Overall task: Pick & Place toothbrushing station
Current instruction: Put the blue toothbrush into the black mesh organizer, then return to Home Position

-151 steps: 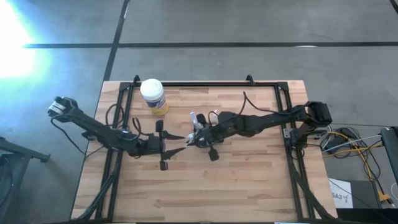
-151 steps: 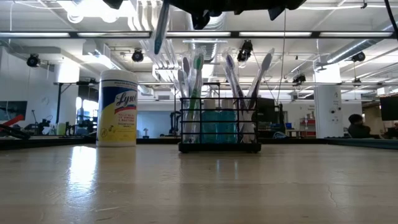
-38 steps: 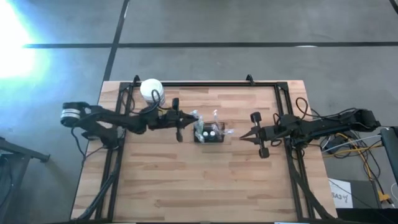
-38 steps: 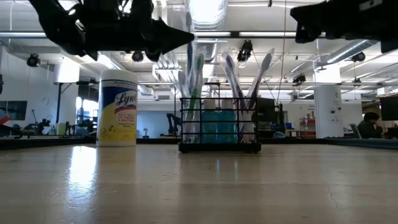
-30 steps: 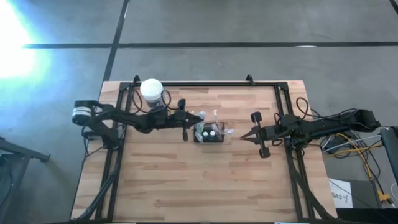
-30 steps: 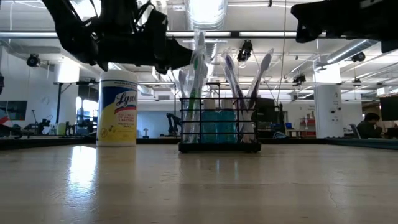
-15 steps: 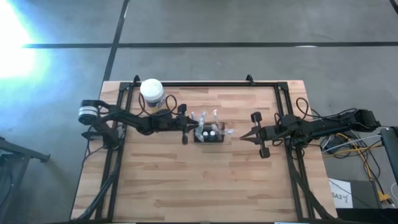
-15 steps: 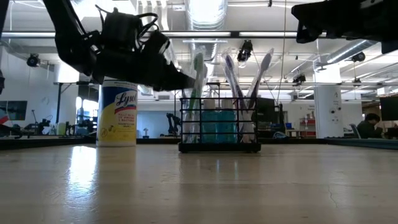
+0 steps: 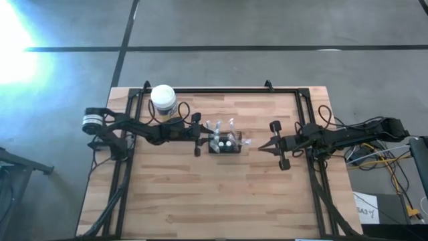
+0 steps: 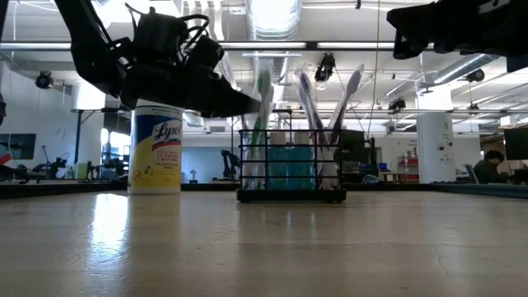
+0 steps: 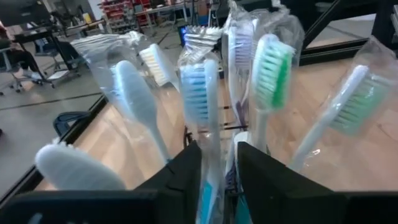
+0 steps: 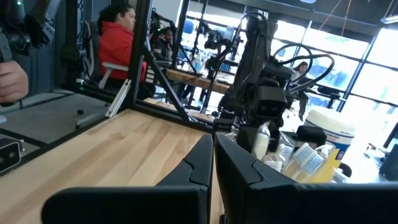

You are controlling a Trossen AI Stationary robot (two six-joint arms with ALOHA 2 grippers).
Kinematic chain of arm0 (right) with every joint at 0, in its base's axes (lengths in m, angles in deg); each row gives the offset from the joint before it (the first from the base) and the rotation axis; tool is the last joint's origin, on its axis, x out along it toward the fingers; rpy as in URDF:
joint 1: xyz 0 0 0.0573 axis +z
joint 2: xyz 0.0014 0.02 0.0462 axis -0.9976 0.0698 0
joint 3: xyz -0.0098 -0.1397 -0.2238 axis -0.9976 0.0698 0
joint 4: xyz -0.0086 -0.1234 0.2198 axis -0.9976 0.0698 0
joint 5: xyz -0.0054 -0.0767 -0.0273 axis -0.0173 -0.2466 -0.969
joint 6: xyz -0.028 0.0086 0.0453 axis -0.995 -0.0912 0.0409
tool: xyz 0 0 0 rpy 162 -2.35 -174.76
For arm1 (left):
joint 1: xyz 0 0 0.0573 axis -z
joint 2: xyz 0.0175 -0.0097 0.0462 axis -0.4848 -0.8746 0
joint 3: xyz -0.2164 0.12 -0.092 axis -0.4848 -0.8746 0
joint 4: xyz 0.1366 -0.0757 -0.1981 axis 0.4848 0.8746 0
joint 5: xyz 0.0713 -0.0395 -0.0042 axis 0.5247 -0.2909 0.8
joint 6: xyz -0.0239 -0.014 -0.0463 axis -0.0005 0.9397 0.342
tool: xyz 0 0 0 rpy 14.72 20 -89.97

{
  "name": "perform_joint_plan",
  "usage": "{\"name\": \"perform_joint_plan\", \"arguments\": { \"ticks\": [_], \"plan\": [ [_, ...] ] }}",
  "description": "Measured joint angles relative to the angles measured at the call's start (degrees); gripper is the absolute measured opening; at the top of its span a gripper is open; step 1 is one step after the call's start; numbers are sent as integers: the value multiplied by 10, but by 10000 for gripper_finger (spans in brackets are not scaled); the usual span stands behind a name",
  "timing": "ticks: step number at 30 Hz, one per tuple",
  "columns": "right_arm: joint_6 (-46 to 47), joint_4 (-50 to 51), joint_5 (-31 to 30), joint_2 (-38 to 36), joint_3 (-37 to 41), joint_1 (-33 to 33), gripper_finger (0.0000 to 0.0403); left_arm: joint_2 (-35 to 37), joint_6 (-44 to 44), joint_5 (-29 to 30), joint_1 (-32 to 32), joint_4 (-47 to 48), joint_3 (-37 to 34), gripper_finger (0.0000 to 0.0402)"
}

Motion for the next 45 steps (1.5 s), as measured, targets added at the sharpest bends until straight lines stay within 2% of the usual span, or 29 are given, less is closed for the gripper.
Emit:
{"name": "perform_joint_plan", "arguments": {
  "ticks": [6, 12, 17, 22, 26, 30, 32, 38, 45],
  "plan": [
    [23, 0, 0, 0, 0, 0, 13, 9, -13, 4, 0, 0, 0, 141],
    [102, 1, 1, 0, -4, -7, 13, 57, 9, 4, 0, 17, 0, 153],
    [116, 4, 1, -1, -5, -21, 13, 146, 18, 4, 0, 108, 0, 154],
    [120, 7, 0, -18, 8, -39, 13, 283, 33, -29, 0, 278, 0, 151],
    [128, 24, 0, -62, 26, -60, 13, 399, 65, -31, 4, 429, 0, 118],
    [136, 70, 4, -118, 38, -80, 13, 495, 67, -31, 21, 523, -4, 33],
    [140, 81, 7, -145, 43, -85, 13, 533, 67, -31, 30, 521, -20, 11],
    [147, 129, 8, -209, 49, -95, 13, 624, 66, -31, 40, 466, -91, 4],
    [175, 184, -1, -286, 65, -99, 13, 701, 105, -24, 40, 371, -195, 3]
  ]
}}
